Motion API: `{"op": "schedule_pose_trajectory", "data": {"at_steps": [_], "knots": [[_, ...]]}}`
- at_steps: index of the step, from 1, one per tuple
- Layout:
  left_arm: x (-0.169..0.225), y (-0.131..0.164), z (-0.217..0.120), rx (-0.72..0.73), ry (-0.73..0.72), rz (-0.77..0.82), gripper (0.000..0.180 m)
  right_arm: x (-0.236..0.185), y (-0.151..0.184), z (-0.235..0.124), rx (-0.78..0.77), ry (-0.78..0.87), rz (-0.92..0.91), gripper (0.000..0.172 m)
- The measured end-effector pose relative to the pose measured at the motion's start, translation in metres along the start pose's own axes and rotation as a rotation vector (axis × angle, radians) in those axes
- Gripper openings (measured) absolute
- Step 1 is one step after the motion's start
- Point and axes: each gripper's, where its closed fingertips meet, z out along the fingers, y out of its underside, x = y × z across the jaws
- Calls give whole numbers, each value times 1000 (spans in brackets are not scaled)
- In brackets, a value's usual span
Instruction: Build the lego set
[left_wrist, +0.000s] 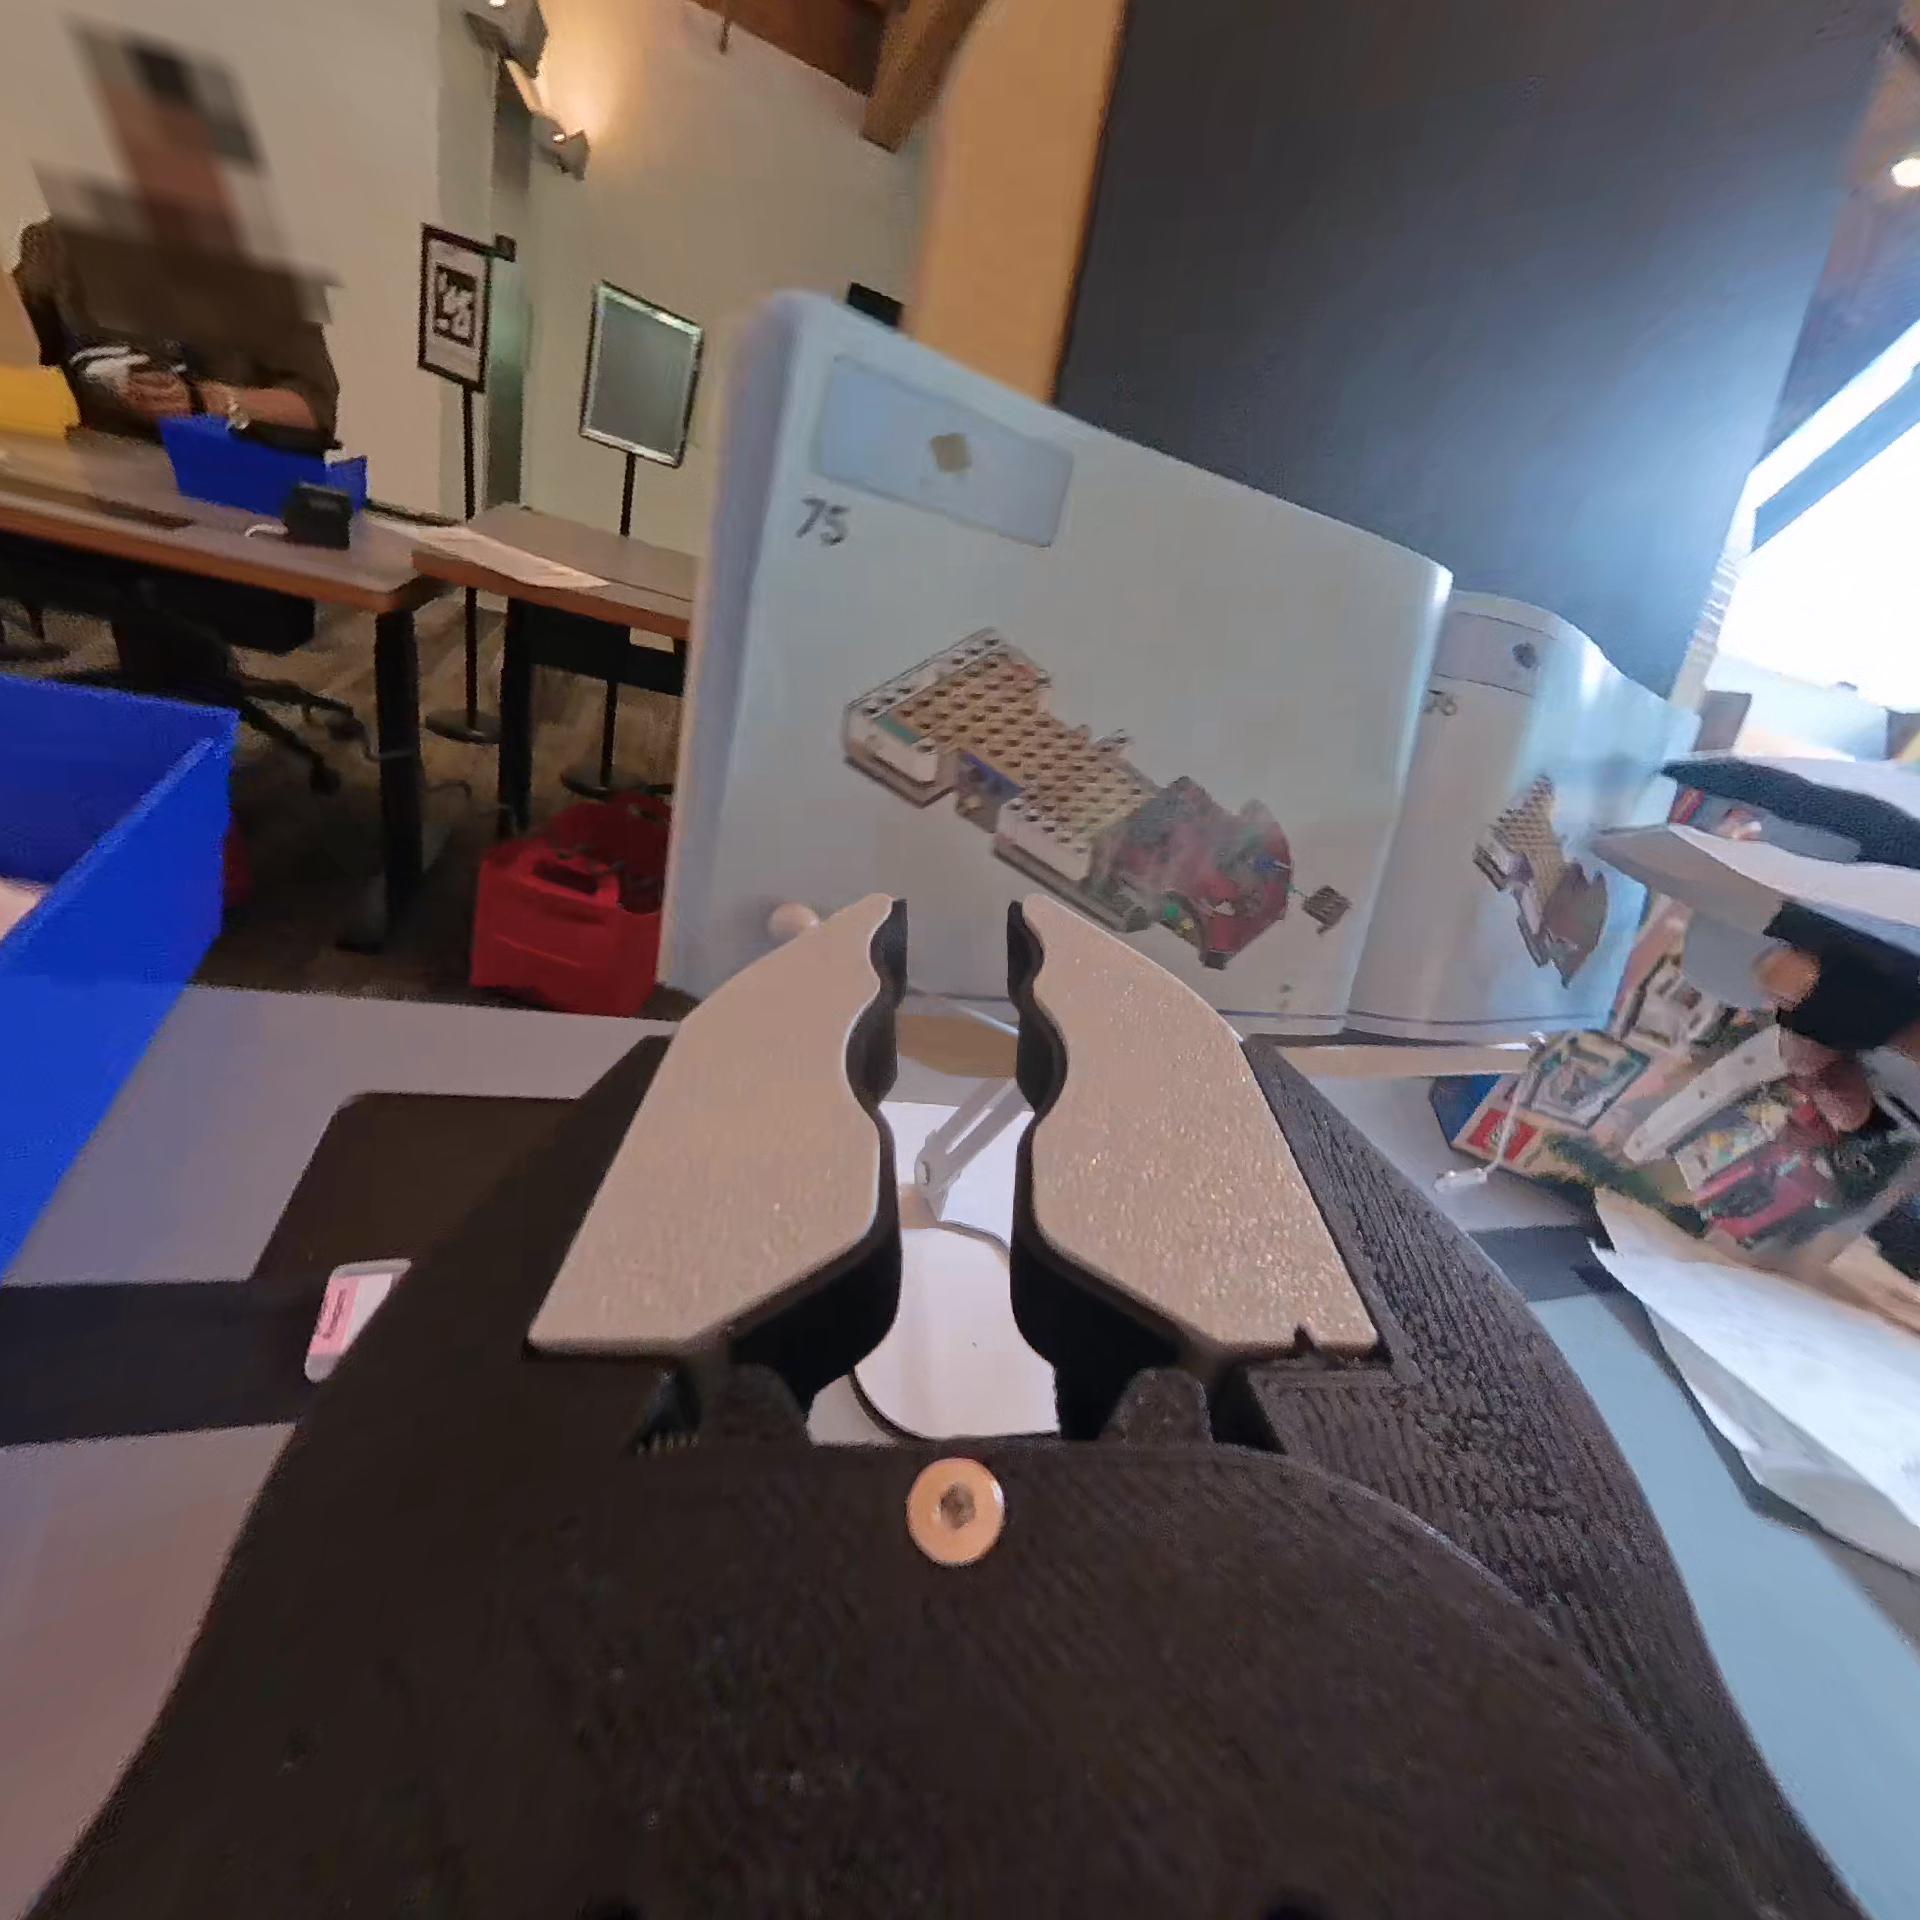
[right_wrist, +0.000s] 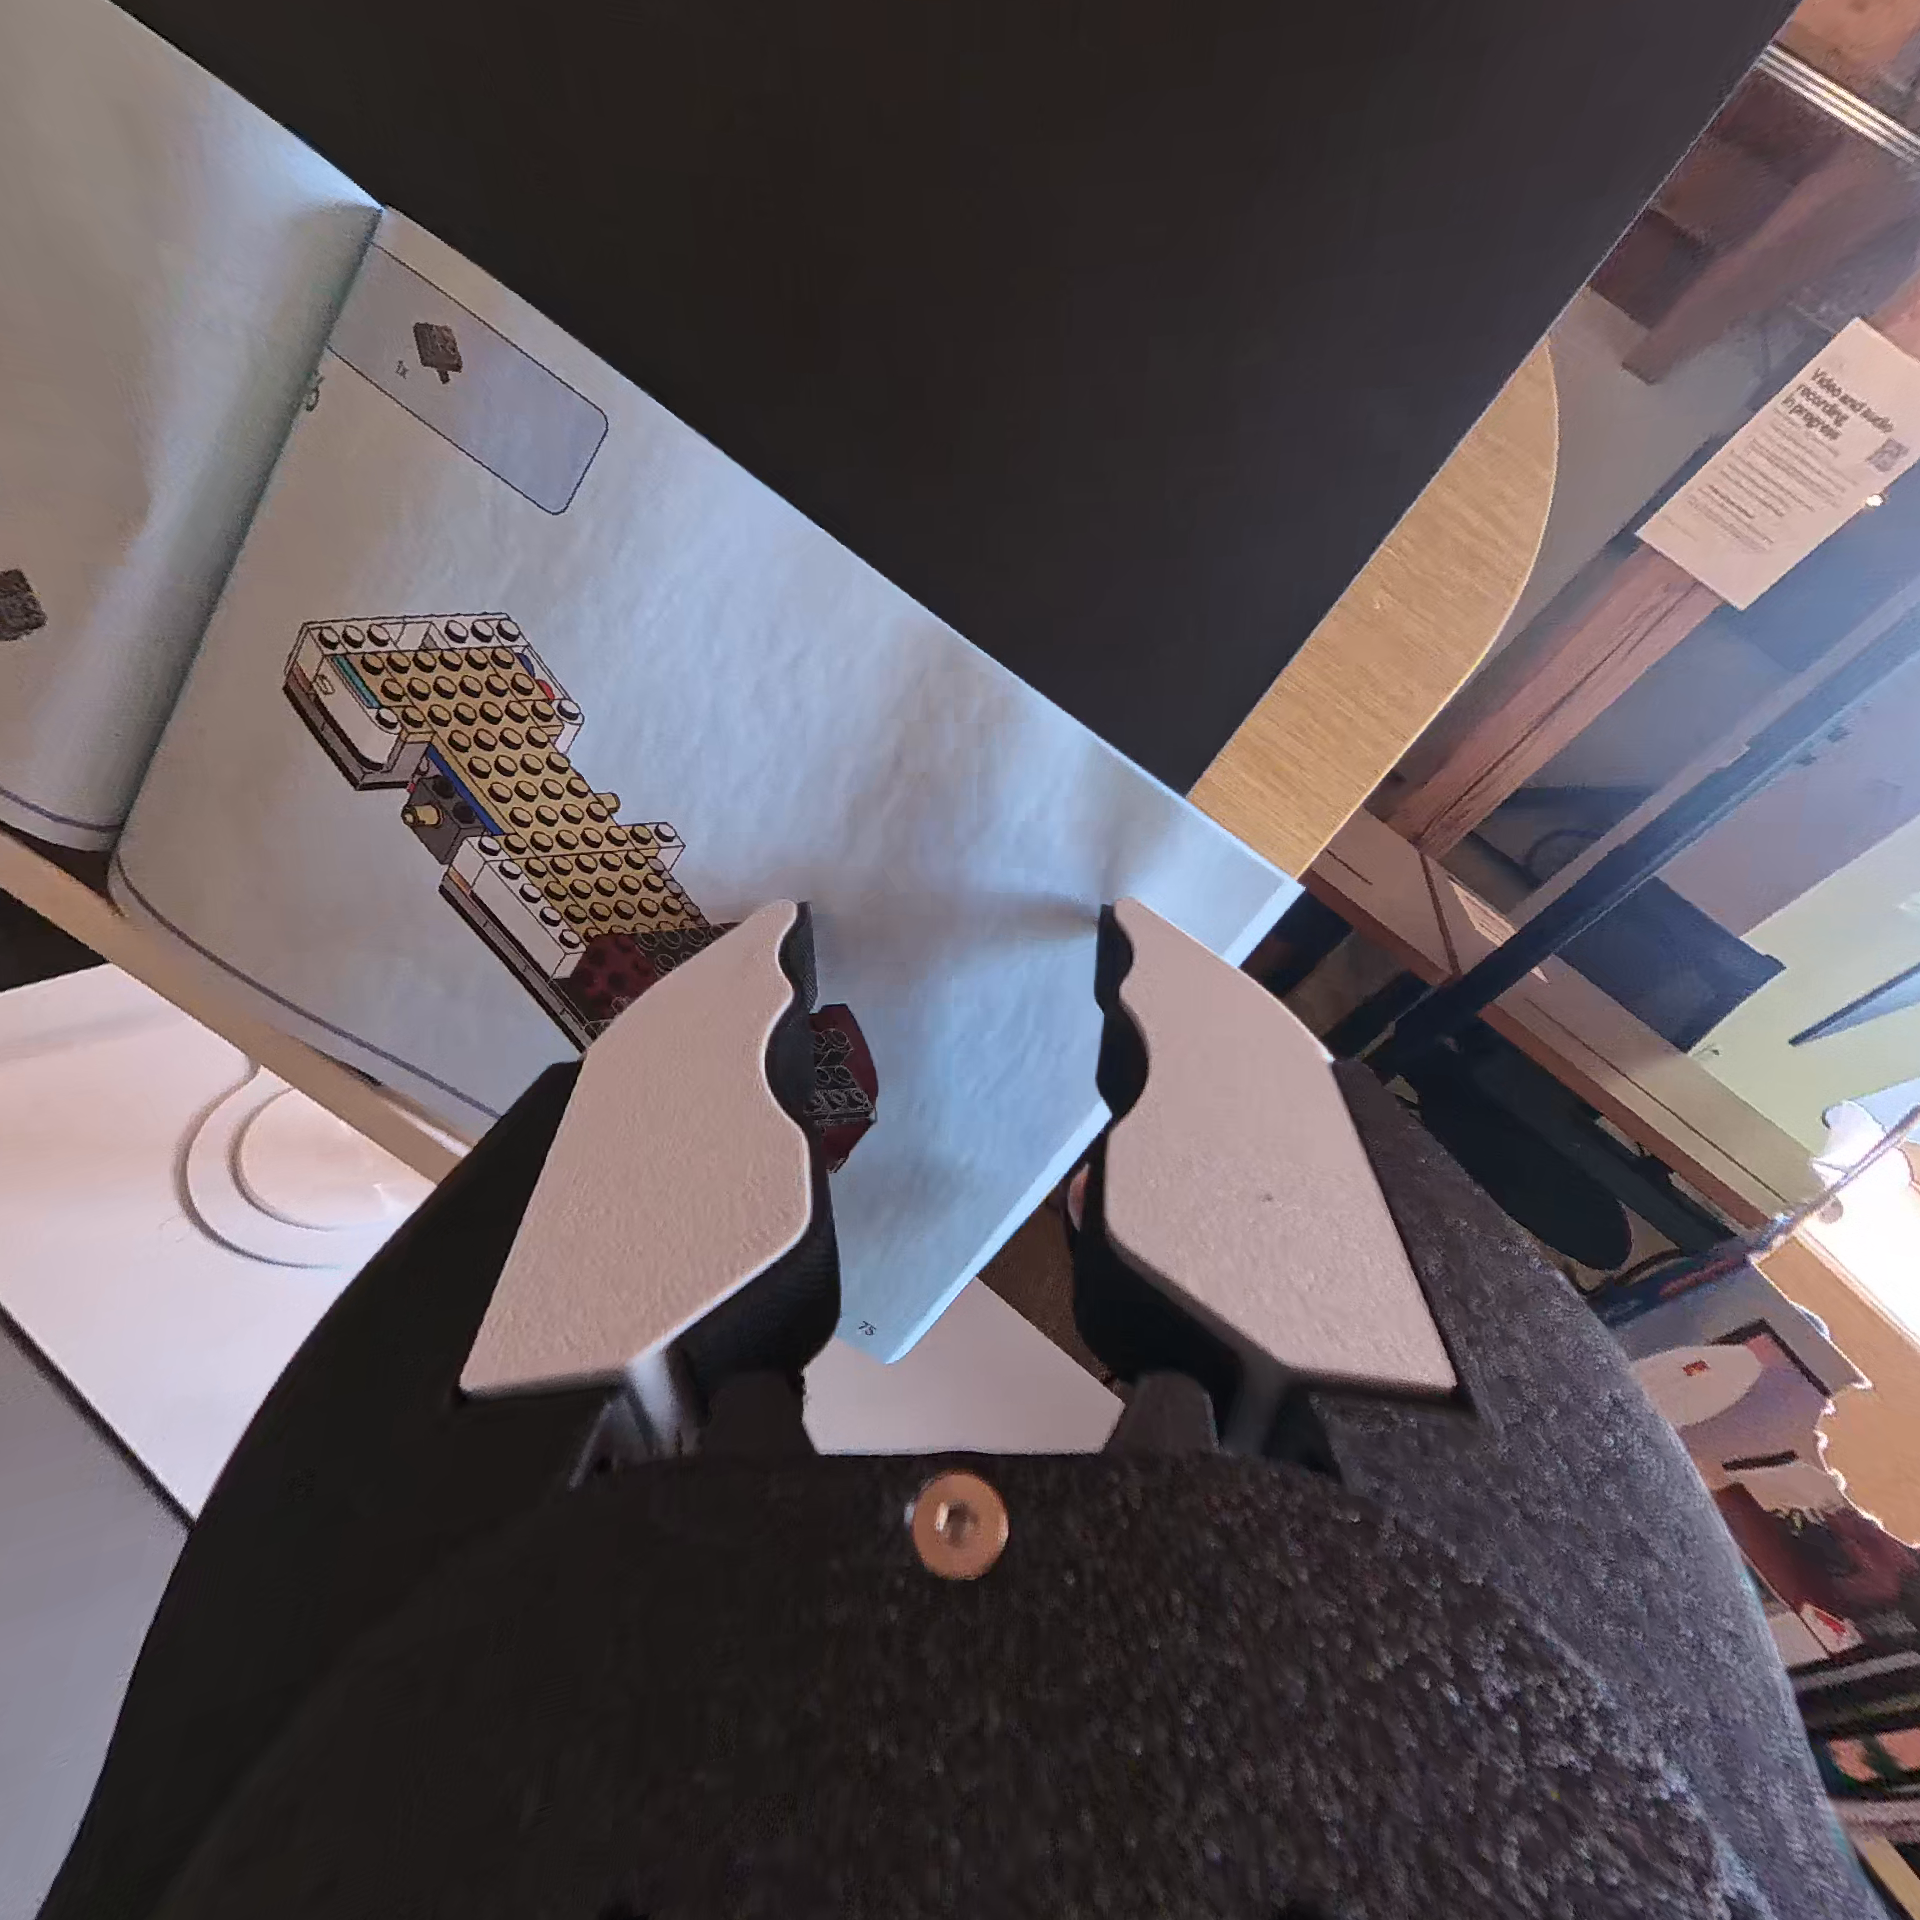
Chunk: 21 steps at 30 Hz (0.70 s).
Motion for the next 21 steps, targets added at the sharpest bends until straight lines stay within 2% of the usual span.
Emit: {"op": "schedule_pose_trajectory", "data": {"at_steps": [4, 6, 10, 14, 17, 21], "knots": [[35, -6, -1, -11, 79, 139, 19, 12, -7, 2, 20, 34, -3, 77], [48, -5, 0, -11, 104, 183, 18, 10, -5, 5, 1, 15, 14, 78], [66, 5, 2, -38, 149, 231, 18, 6, -4, 4, 3, 15, -22, 68], [78, 14, 3, -62, 186, 251, 18, 7, -3, 2, 8, -2, 21, 61], [83, 18, 2, -73, 204, 264, 18, 16, -8, 2, 19, 24, 2, 75], [88, 23, 1, -77, 222, 268, 18, 11, -5, 4, 5, 2, -10, 70]]}}
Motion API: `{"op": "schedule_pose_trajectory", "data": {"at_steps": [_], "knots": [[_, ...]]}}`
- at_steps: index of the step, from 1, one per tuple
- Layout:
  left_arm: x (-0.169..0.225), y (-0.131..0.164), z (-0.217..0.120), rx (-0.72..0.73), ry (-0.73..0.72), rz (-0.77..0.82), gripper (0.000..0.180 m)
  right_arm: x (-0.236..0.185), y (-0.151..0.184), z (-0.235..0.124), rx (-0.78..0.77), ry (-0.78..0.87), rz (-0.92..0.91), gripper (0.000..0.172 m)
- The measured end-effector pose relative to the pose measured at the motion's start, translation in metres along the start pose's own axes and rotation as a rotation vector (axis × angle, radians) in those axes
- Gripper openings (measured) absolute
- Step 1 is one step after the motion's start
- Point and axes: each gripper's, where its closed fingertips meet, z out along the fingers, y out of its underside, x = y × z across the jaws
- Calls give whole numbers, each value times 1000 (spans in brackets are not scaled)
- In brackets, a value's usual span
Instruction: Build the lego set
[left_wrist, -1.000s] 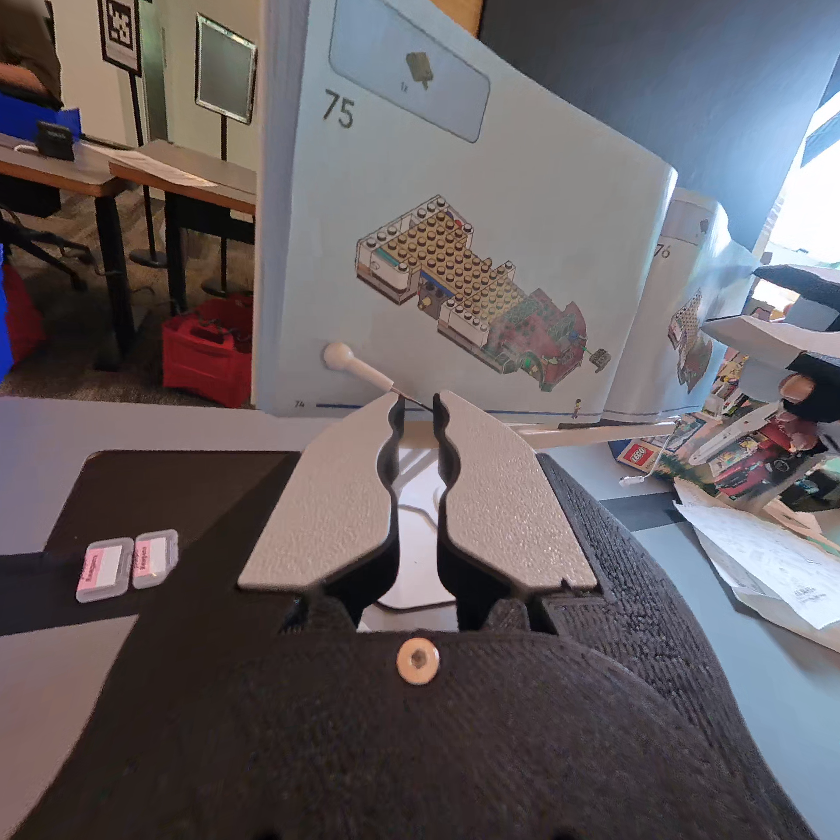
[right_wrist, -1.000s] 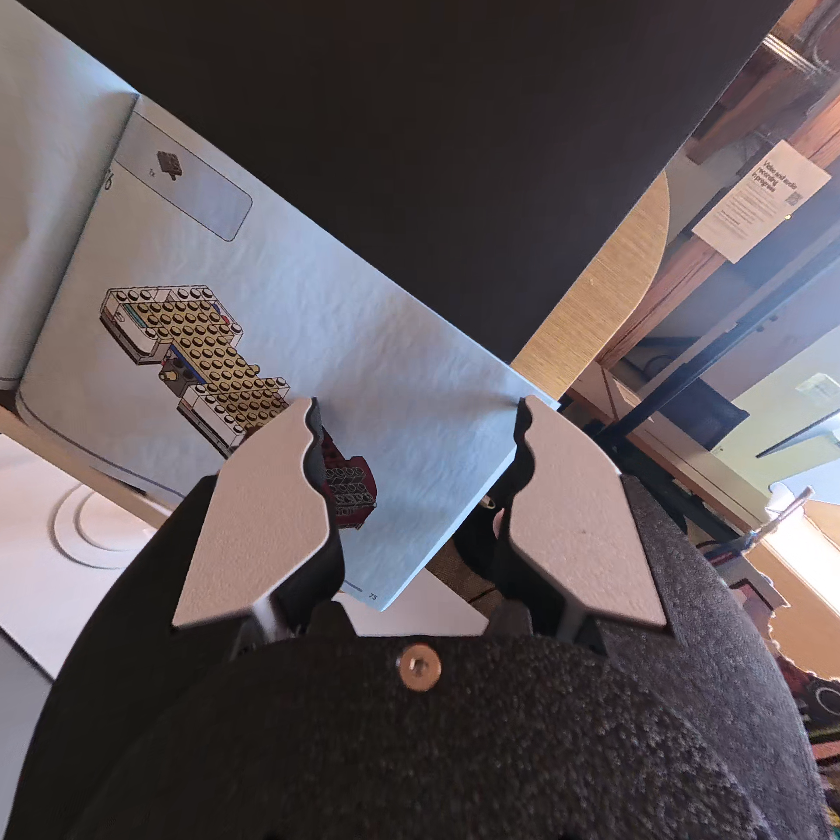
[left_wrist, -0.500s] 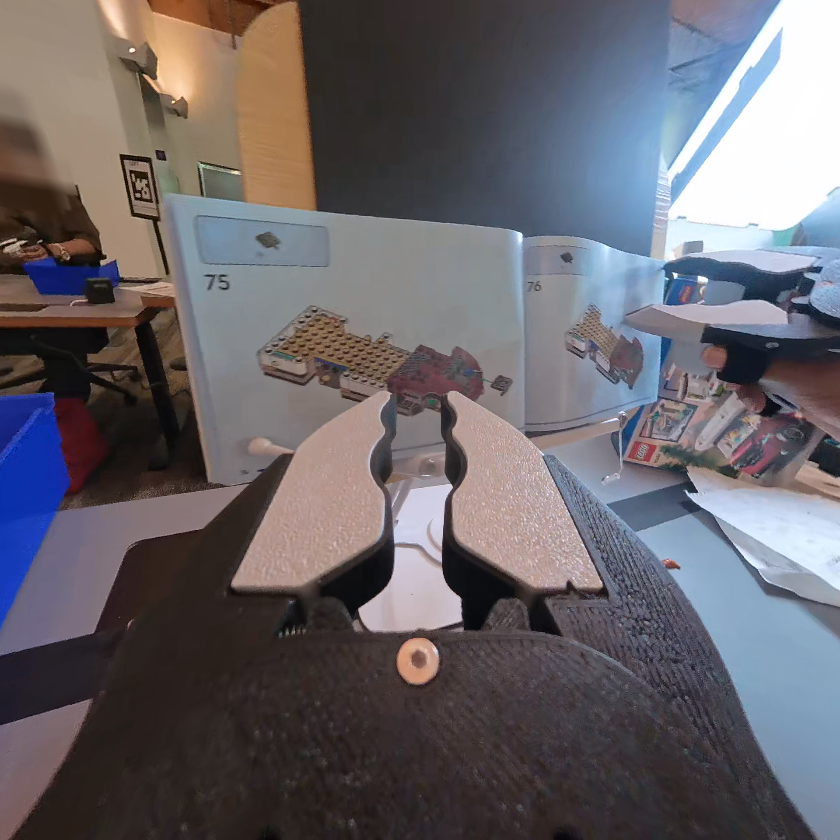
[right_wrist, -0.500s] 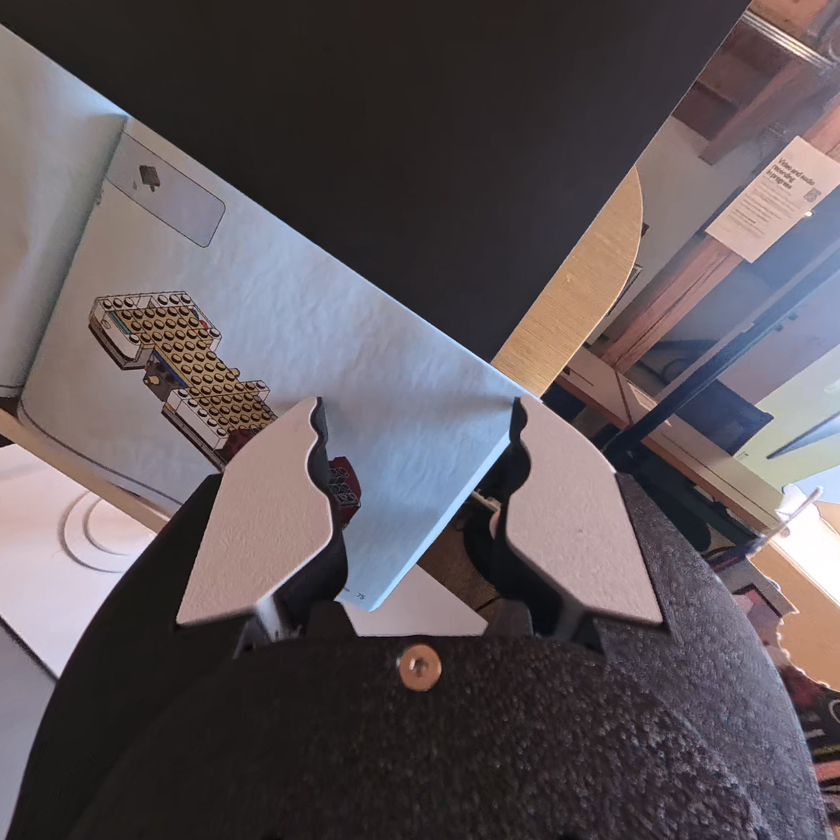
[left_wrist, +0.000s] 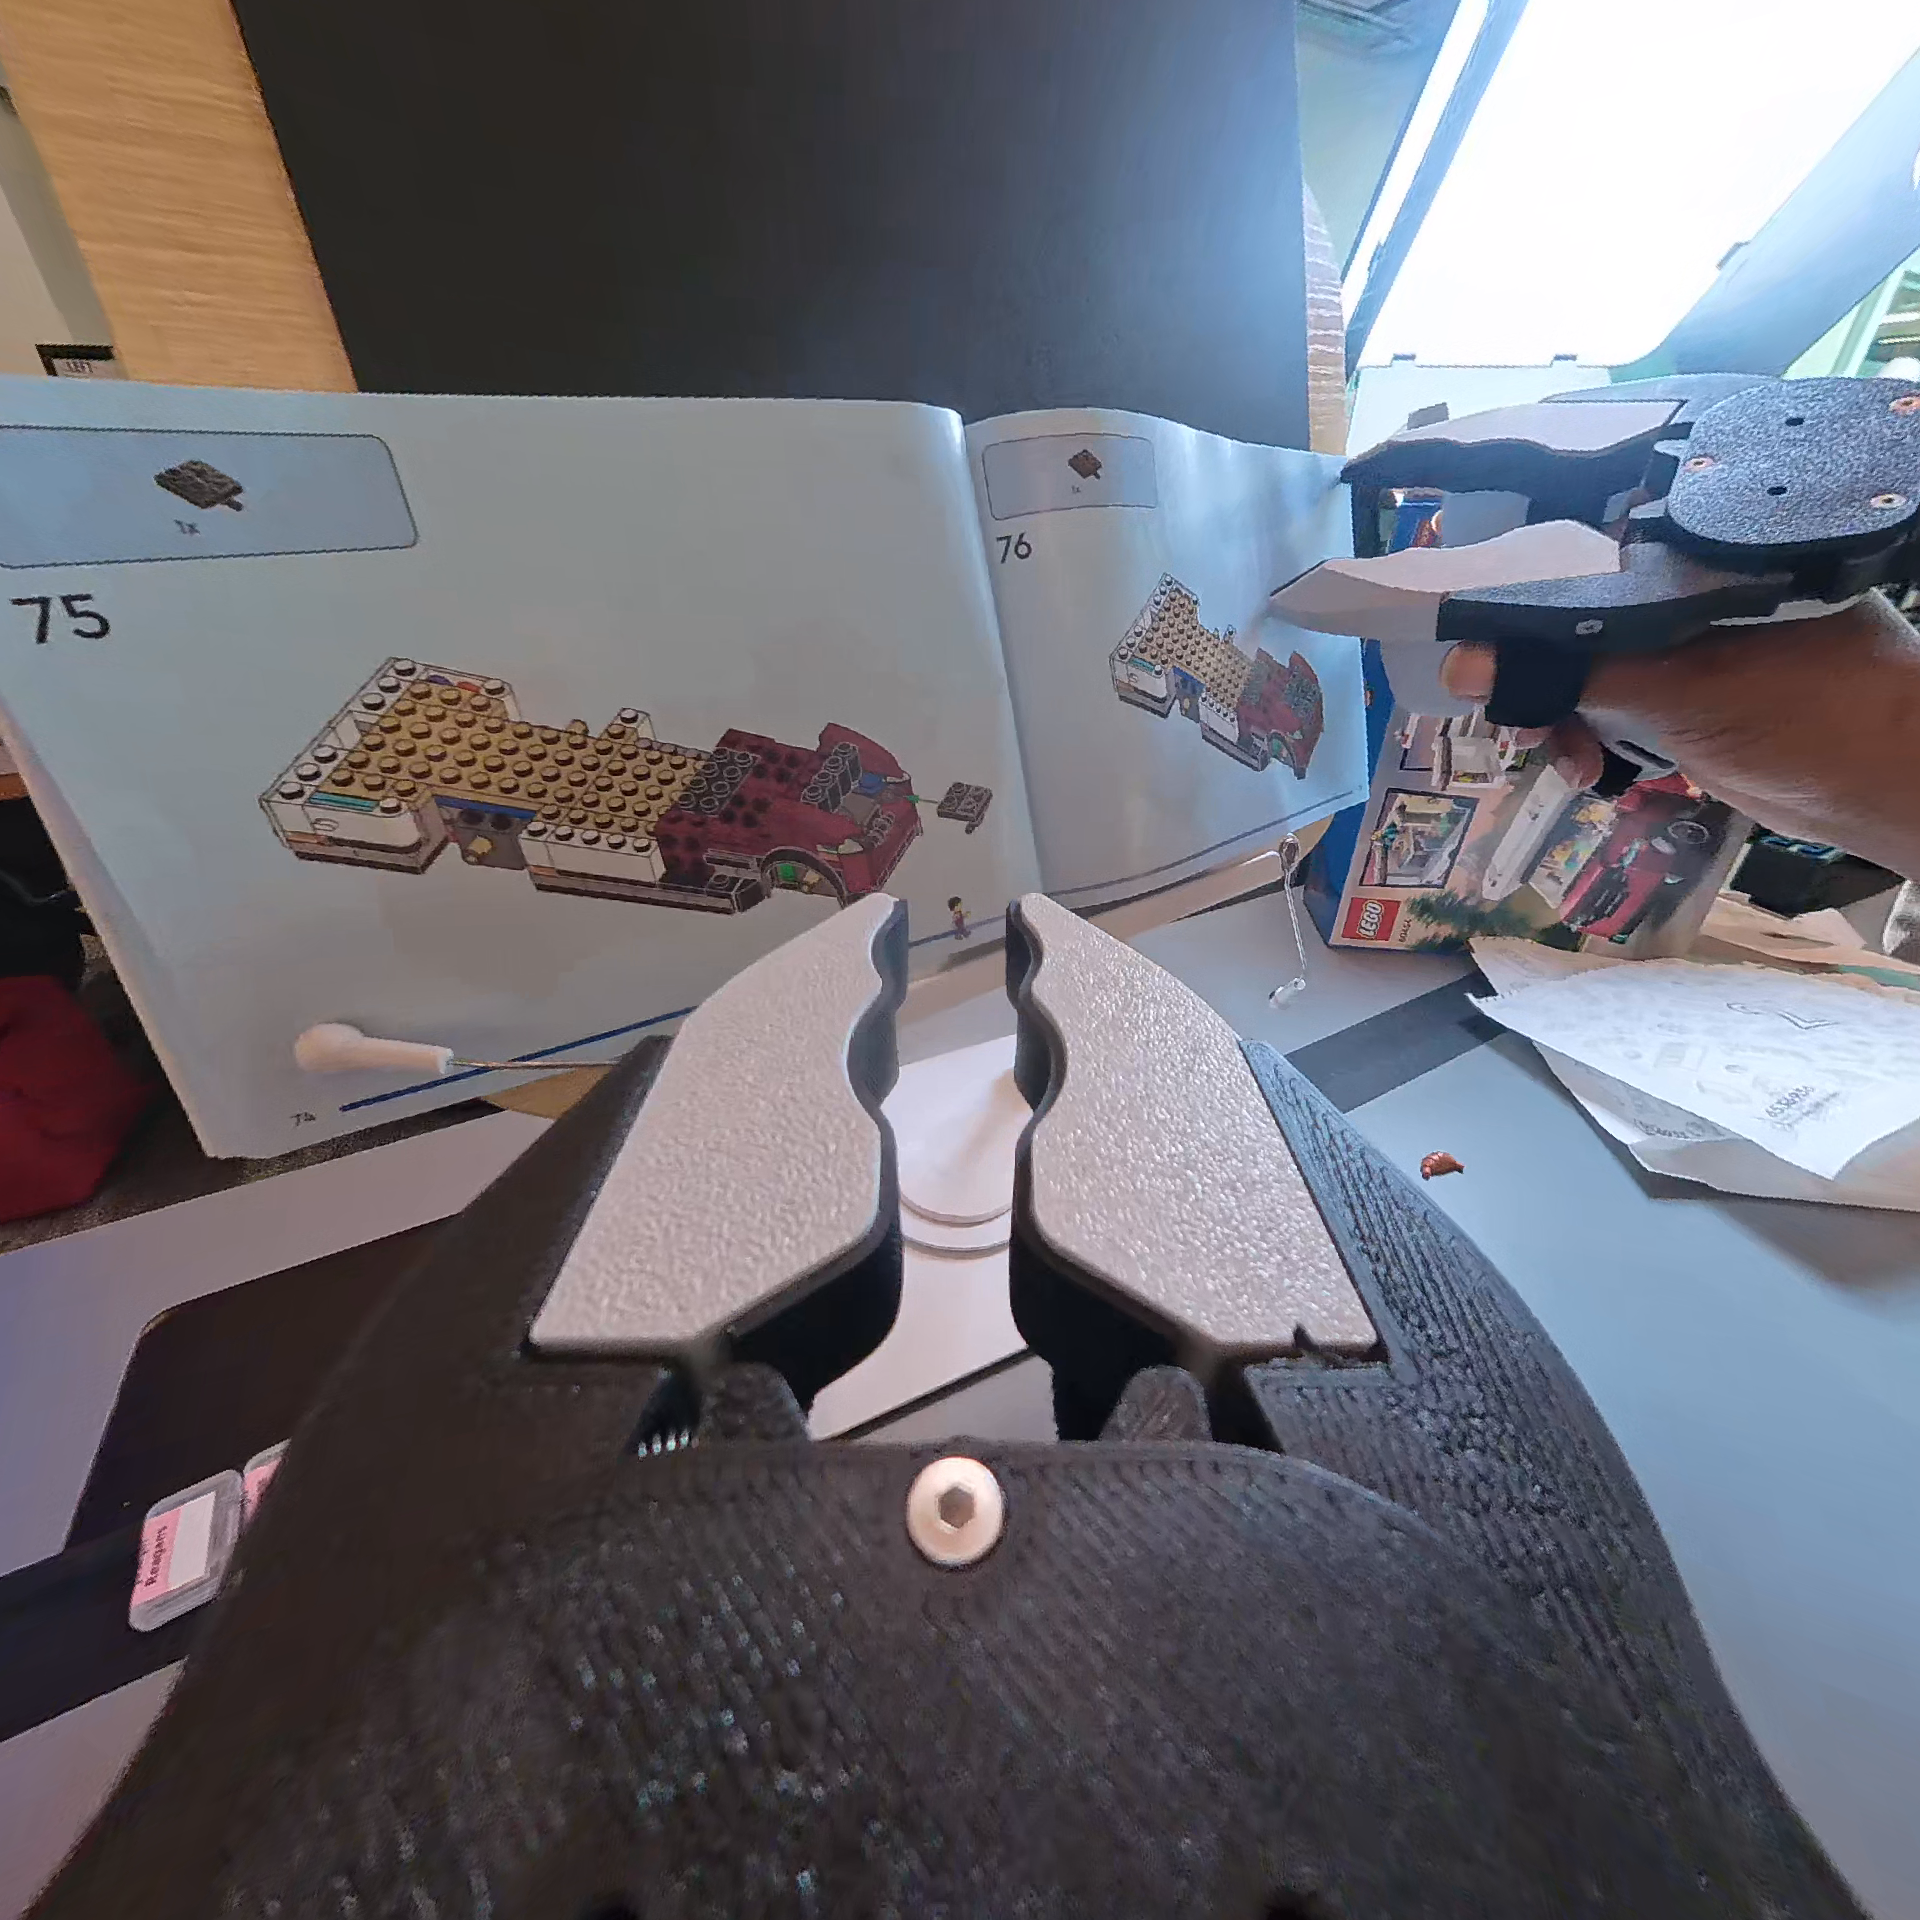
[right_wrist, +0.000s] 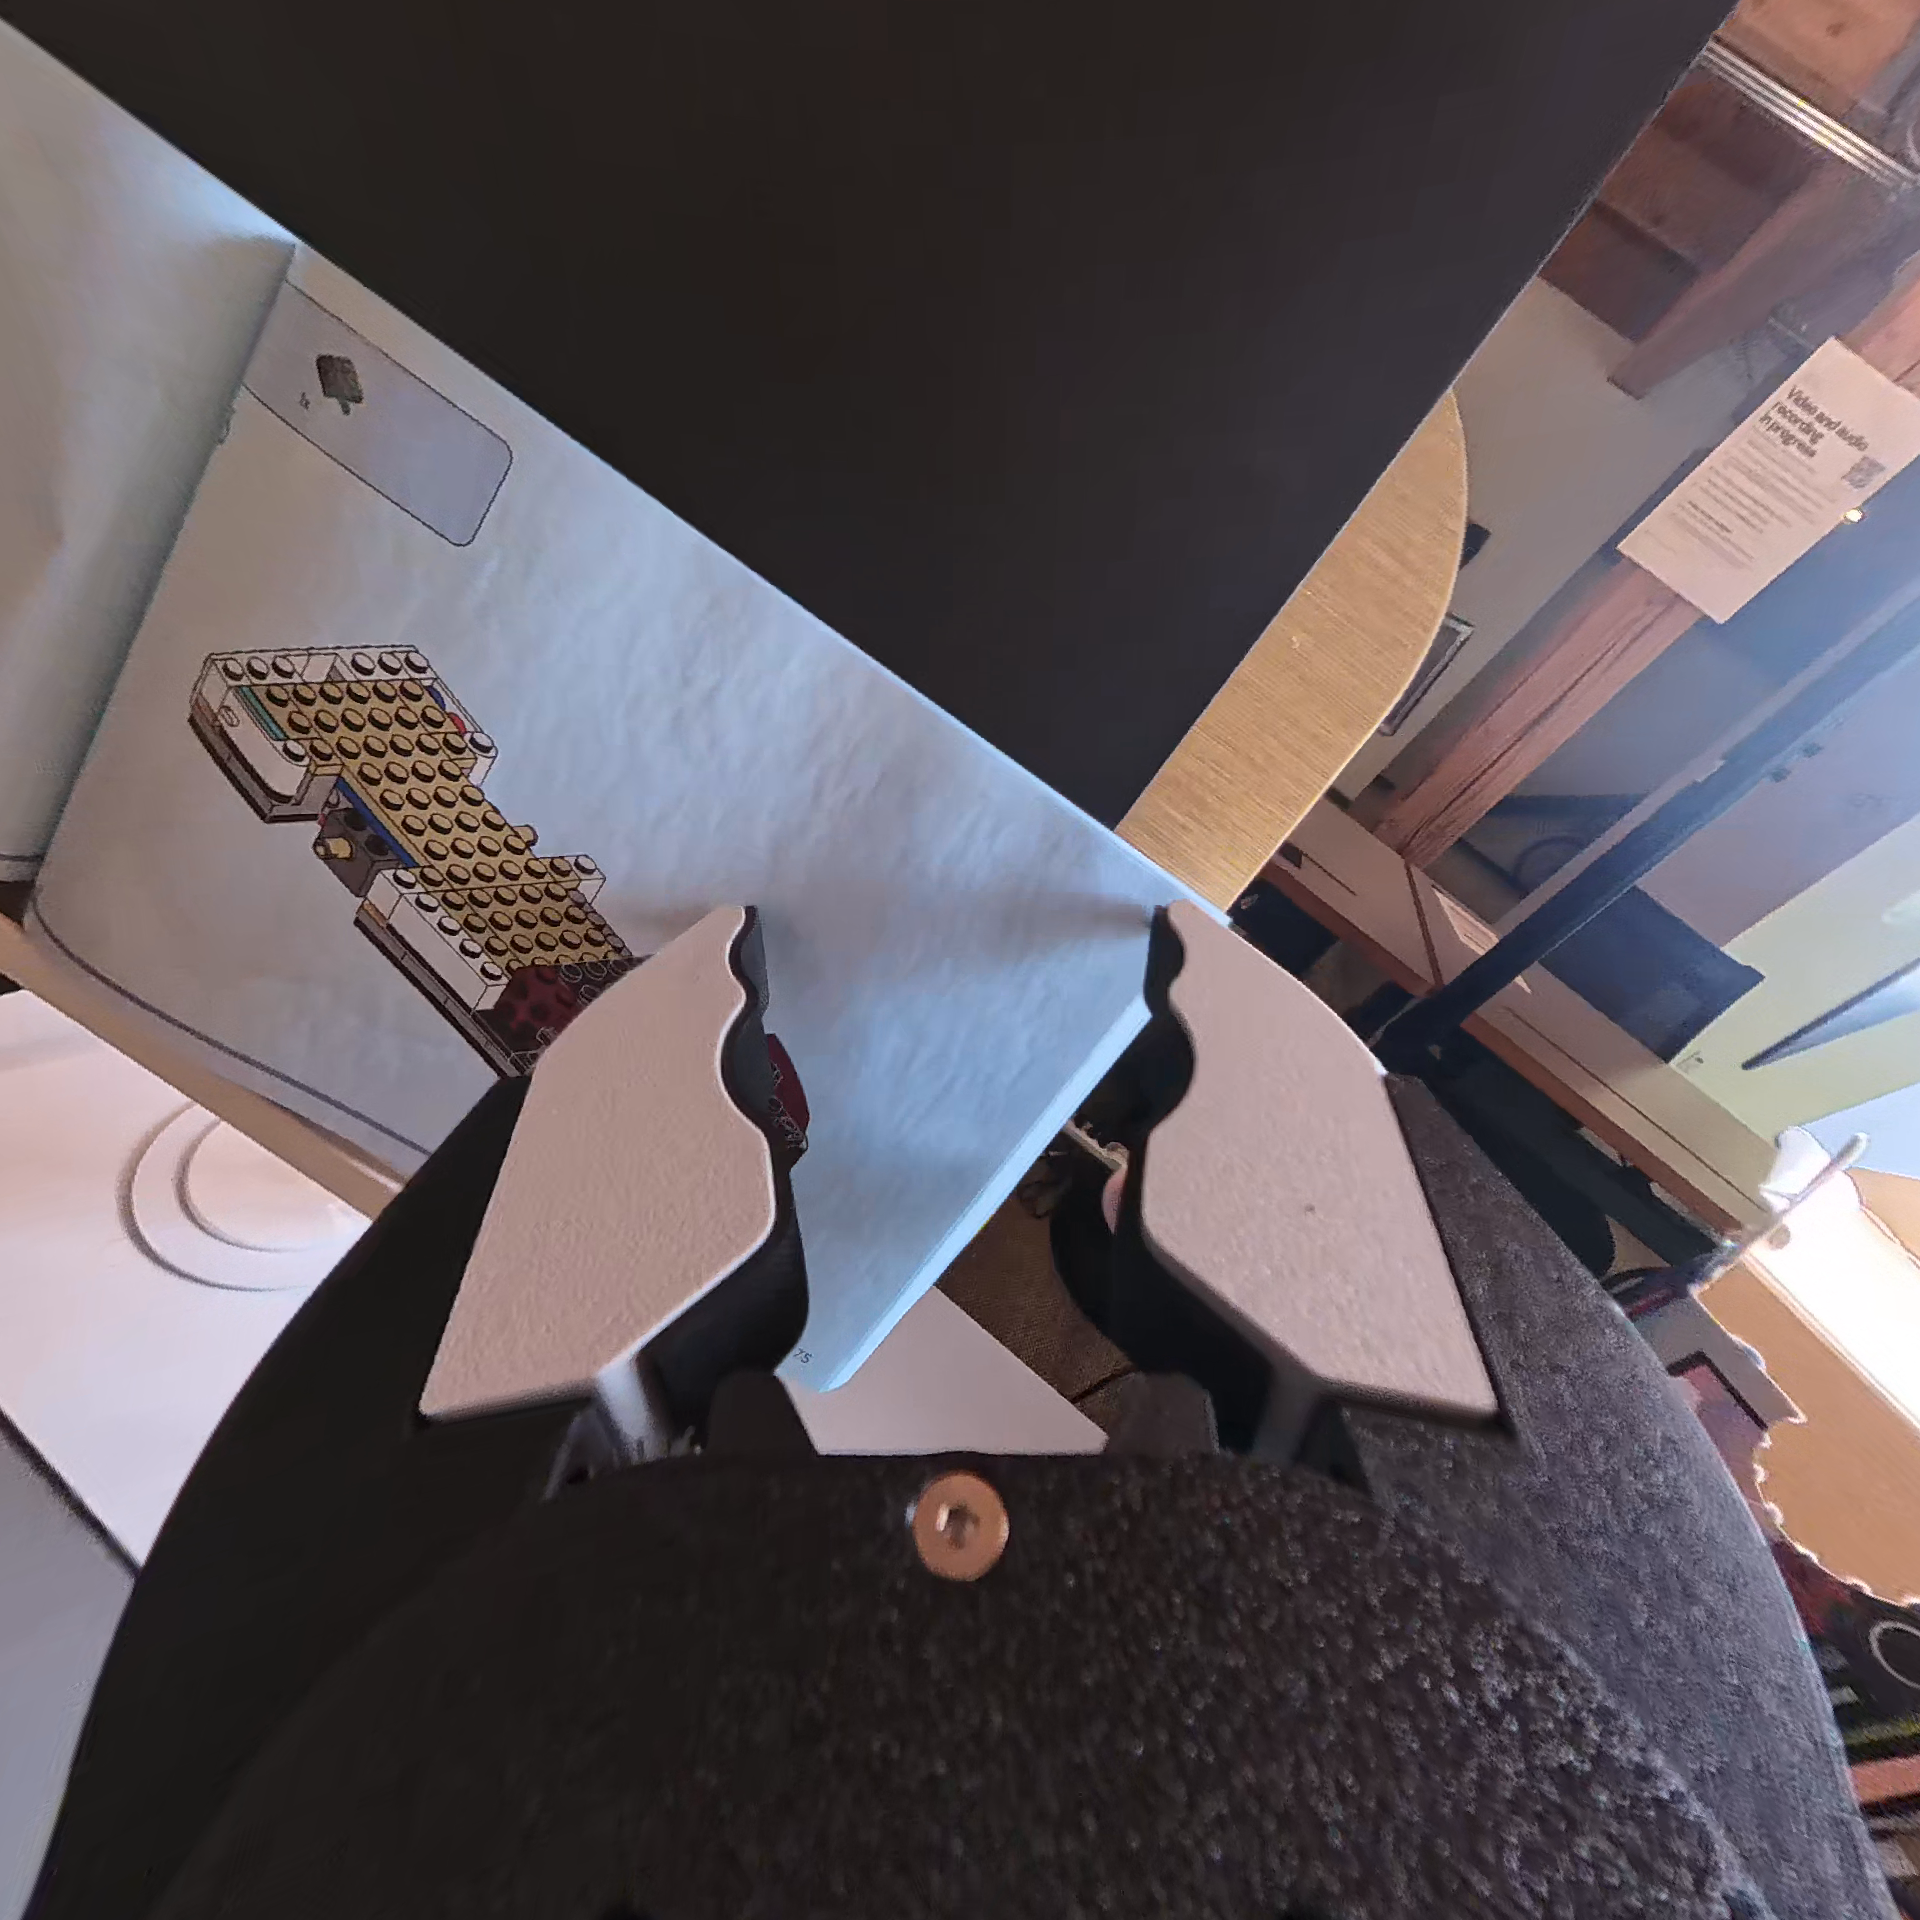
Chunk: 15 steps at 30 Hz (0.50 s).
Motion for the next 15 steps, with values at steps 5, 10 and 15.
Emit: {"op": "schedule_pose_trajectory", "data": {"at_steps": [5, 10, 15], "knots": [[3, 4, 0, -3, 9, -2, 18, -5, 2, -1, -3, -29, 7, 64], [5, 7, -1, -4, 8, 22, 18, 2, -3, -2, 7, -10, 8, 73], [4, 7, -4, 6, -2, 43, 20, -7, 5, 3, -30, -25, -19, 77]]}}
